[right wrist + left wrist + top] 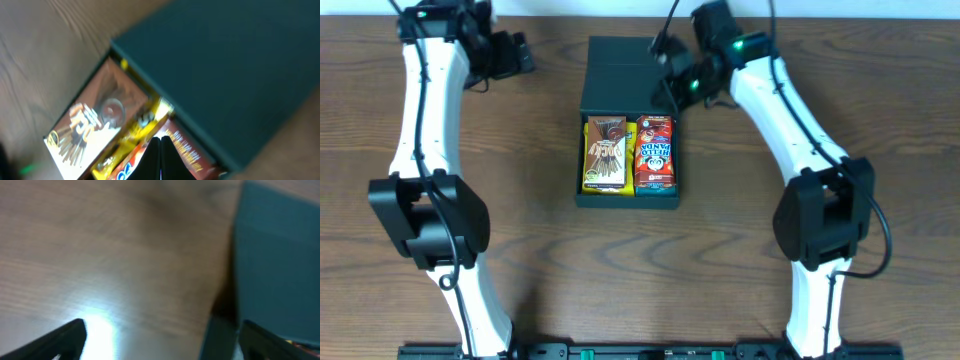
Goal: Pack container
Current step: 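Release the biscuit box and raise both grippers toward the lid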
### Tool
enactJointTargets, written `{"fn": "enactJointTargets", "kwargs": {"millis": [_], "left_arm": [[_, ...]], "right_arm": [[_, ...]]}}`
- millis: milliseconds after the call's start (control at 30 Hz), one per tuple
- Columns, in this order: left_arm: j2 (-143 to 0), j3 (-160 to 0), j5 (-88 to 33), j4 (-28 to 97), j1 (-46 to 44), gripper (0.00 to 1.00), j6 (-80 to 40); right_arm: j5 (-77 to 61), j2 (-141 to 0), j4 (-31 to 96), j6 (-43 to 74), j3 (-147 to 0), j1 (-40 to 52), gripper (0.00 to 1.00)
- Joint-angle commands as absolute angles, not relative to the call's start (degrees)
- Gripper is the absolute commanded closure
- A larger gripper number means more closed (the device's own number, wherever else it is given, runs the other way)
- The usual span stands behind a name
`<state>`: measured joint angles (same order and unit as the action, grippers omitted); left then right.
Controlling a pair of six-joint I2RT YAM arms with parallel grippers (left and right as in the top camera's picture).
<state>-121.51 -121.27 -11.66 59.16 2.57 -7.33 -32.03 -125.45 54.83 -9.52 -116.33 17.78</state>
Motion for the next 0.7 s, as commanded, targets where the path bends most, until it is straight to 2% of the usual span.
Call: {"fn": "enactJointTargets", "kwargs": {"millis": [0, 33, 100, 133, 167, 300, 433, 567, 667], "left_arm": [[-122.32, -120.79, -18.02, 55.72, 1.13, 0.19, -7.60], [-122.76, -120.77, -19.25, 54.48, 0.95, 0.32, -8.58], [-124.03, -120.79, -19.49, 52.86, 0.71, 0.78, -11.29], [-124.60, -120.77, -19.55, 52.40, 0.71, 0.91, -12.82], [-125.47, -120.77, -19.49, 52.14, 0.71, 0.94, -14.41], [-129.34, -120.77, -19.46, 50.02, 0.71, 0.94, -16.69], [-133.99, -120.79, -20.82, 46.92, 0.60, 0.94, -18.17], [-138.17, -120.79, -35.51, 42.68, 0.67, 0.94, -19.31], [-141.01, -120.79, -37.34, 40.34, 0.73, 0.94, -25.50]], "right_arm": [[-33.67, -123.74, 52.62, -12.93, -118.28, 14.28, 0.98], [-33.69, -124.16, 51.72, -12.91, -118.28, 13.02, 0.98], [-34.22, -125.25, 50.59, -12.32, -118.26, 10.59, 0.98], [-34.41, -125.84, 50.28, -11.75, -118.26, 9.61, 0.98], [-34.79, -126.34, 50.22, -11.55, -118.21, 8.62, 0.98], [-35.48, -128.64, 49.50, -11.40, -117.99, 5.89, 0.98], [-44.25, -133.19, 46.59, -11.11, -117.99, 4.05, 0.98], [-54.19, -139.33, 42.57, -7.88, -117.99, 2.66, 0.99], [-59.05, -143.68, 39.00, -3.86, -117.99, 2.07, 0.99]]}}
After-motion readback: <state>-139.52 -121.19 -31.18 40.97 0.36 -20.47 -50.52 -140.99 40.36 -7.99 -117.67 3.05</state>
